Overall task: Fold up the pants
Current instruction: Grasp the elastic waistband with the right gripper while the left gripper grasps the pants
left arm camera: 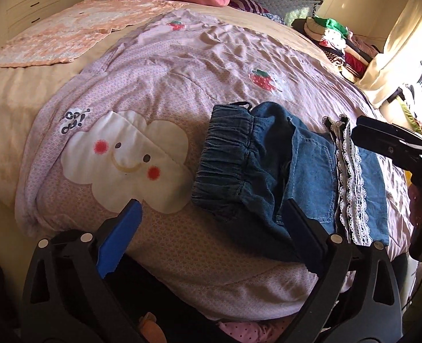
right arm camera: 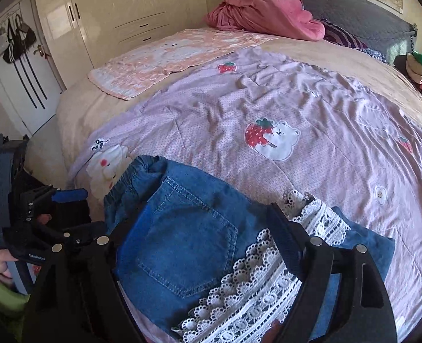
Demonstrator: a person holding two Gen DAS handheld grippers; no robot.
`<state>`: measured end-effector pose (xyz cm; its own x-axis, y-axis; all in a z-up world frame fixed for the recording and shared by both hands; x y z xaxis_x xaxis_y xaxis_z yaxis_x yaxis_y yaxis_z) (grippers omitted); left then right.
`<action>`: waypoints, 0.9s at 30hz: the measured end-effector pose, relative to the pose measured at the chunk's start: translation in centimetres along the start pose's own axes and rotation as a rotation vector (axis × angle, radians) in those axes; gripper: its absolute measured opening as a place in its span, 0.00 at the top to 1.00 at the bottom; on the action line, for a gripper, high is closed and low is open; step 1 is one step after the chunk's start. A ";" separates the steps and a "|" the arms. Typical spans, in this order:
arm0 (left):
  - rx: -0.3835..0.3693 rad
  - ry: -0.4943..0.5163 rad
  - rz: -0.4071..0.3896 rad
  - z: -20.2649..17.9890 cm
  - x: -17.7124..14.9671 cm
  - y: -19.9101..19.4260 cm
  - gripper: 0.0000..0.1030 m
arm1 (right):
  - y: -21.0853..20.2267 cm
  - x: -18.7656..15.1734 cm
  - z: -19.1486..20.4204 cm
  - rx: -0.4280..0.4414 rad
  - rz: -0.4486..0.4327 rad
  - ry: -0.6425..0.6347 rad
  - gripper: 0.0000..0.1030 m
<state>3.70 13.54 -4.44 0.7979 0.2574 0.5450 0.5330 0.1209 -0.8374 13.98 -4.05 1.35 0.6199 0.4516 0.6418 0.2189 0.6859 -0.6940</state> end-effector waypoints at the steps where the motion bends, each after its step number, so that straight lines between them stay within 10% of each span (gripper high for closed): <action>1: -0.001 0.000 0.004 0.0 0.0 0.2 0.11 | 0.5 0.3 0.0 0.003 0.009 -0.005 0.22; 22: -0.089 -0.025 0.032 -1.7 -1.2 3.2 0.11 | 12.9 5.2 2.3 0.198 0.278 -0.147 0.23; 27: -0.100 -0.045 0.027 -1.5 -1.1 3.5 0.11 | 15.3 4.0 1.7 0.290 0.308 -0.097 0.51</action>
<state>5.08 12.24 -7.91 0.8001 0.3021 0.5182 0.5388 0.0180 -0.8423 18.51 9.18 -6.14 0.5466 0.7023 0.4561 -0.1949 0.6363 -0.7464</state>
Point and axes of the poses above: each gripper's, at about its wrist camera, not at the fingertips, and y roughly the way its jaws point, z to its left, x to its top, the point moved 2 cm from there along y, roughly the way its jaws point, and after that the axes turned 15 degrees about x, right-handed, at the moved point
